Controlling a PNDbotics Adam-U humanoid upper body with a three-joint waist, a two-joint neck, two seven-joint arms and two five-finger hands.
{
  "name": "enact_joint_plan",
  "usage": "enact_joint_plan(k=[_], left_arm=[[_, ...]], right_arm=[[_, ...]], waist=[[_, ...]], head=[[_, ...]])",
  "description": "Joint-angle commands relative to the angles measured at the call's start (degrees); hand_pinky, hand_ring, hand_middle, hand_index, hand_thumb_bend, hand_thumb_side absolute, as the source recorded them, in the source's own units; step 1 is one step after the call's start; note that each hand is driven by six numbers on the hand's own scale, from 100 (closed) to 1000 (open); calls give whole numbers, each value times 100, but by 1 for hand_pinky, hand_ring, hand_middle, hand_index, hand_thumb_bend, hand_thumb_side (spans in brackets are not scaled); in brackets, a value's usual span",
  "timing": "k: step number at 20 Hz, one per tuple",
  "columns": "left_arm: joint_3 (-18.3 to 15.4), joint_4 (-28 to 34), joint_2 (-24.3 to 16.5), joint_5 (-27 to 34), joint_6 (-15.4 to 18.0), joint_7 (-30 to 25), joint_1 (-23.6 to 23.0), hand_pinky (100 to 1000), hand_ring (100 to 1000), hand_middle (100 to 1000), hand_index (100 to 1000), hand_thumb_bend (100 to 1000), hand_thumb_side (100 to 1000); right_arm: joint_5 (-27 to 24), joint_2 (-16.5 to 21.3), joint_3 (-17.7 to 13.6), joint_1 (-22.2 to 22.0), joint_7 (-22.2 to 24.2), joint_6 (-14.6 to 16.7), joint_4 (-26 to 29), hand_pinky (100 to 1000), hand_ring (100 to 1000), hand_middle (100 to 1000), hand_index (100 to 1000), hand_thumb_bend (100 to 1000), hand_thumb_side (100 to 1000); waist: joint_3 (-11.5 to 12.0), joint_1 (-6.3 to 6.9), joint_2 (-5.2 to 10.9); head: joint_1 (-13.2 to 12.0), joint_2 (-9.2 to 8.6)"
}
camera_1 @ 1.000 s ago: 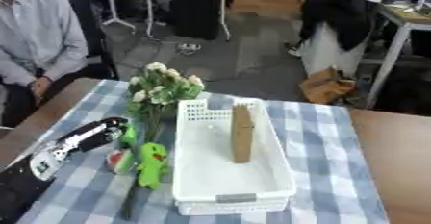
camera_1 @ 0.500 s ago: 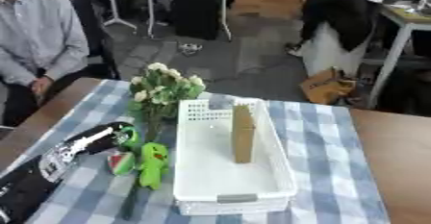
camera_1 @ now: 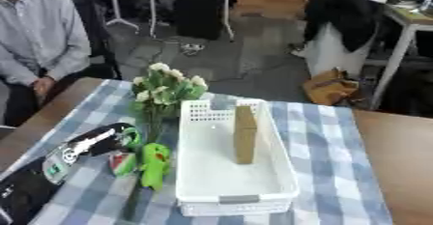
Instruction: Pick up objects on the table and place them in the box.
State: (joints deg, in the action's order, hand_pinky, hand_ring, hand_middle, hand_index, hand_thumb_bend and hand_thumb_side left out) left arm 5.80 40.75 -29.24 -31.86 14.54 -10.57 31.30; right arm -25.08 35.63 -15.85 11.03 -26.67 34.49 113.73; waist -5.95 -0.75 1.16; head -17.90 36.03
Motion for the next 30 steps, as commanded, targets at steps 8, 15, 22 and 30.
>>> enact_joint_plan(k=[8,15,22,30], left_arm=[[8,-62,-6,-559,-236,279,81,760,913,772,972,242,711],[5,-35,19,-527,-447,555,100,580,712,568,817,100,620],[27,-10,61,-256,-494,865,112,405,519,398,703,100,627],[29,-39,89,64,-585,955,109,307,406,283,552,100,651]], right_arm=[[-70,141,-38,35,28,27,86,801,843,770,769,100,718],[-88,140,-35,28,47,35,86,801,843,770,769,100,719],[-93,136,-24,18,73,33,86,802,843,770,769,100,717],[-98,133,-25,12,75,24,86,803,844,770,769,100,714]], waist=[[16,32,12],[21,31,15],[26,29,18],[30,29,20]], head=[[-24,-70],[-32,-75],[-45,-78],[-67,-95]])
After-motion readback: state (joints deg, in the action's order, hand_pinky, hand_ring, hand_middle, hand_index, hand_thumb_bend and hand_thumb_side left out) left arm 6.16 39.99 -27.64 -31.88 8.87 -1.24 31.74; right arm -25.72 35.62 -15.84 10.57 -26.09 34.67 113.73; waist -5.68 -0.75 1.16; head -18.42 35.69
